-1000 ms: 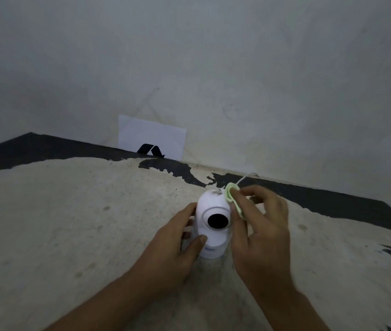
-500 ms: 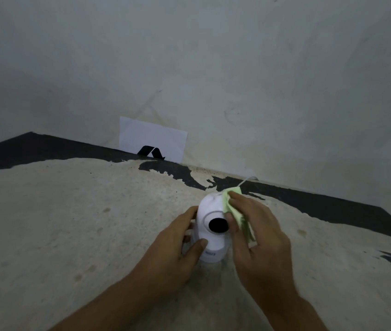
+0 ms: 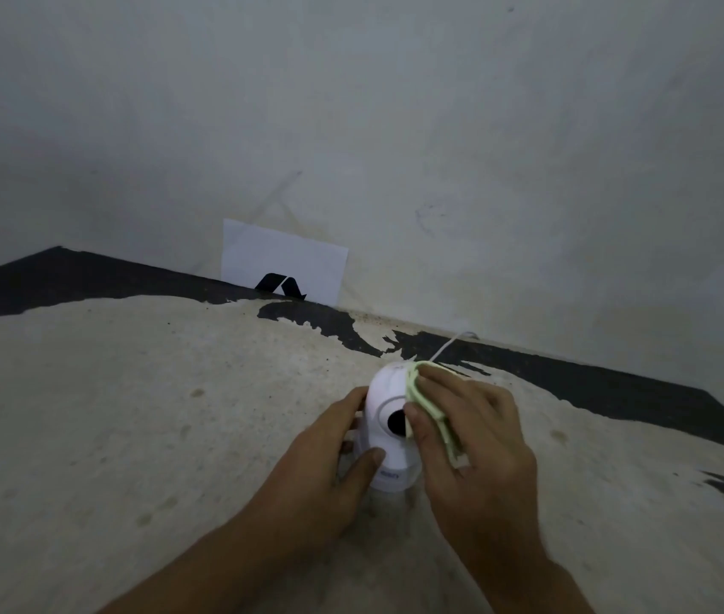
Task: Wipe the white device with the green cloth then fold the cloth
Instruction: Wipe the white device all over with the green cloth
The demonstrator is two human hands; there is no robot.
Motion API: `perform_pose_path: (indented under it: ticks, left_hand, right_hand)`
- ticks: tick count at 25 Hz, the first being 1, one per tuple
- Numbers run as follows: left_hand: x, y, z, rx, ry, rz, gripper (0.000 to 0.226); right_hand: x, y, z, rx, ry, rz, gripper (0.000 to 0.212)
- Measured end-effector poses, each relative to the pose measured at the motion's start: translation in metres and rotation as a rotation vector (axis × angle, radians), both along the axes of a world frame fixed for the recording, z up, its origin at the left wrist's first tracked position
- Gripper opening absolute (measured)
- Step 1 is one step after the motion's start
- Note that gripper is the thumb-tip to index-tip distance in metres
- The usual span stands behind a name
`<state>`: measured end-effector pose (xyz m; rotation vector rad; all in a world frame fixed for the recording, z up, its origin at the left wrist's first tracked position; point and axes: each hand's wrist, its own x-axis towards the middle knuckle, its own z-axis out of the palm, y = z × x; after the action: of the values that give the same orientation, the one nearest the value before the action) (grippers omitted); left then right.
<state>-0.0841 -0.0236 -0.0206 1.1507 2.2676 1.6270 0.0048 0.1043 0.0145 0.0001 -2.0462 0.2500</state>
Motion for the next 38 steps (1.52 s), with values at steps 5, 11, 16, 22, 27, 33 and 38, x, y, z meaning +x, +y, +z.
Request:
perform_pose_path:
  ticks: [5, 11, 16, 22, 27, 33, 38]
  left_hand:
    - [0.001, 0.001, 0.001, 0.001, 0.000, 0.017, 0.060]
    - [0.001, 0.002, 0.001, 0.020, 0.003, 0.014, 0.060]
    - [0.001, 0.000, -0.002, 0.025, -0.040, 0.010, 0.047]
    - [0.000, -0.003, 0.004, 0.037, -0.016, -0.044, 0.052]
    - [-0.001, -0.001, 0.001, 0.024, -0.042, -0.008, 0.056]
    - [-0.001, -0.003, 0.002, 0.075, -0.119, -0.046, 0.069]
    - [-0.003, 0.000, 0.005, 0.079, -0.155, -0.044, 0.084]
  right_hand:
    - [0.000, -0.001, 0.002, 0.216, -0.071, 0.034, 0.030]
    - [-0.003, -0.002, 0.007, -0.039, -0.029, -0.079, 0.030]
    - [-0.003, -0.016, 0.007, 0.351, -0.130, 0.050, 0.030]
    - [0.002, 0.006, 0.027, -0.149, 0.022, -0.123, 0.021]
    - [-0.009, -0.015, 0.018, -0.063, -0.235, -0.133, 0.028]
    - [-0.002, -0.008, 0.042, -0.113, -0.118, -0.039, 0.013]
    - [-0.014, 0.004, 0.051, -0.349, -0.295, -0.140, 0.010]
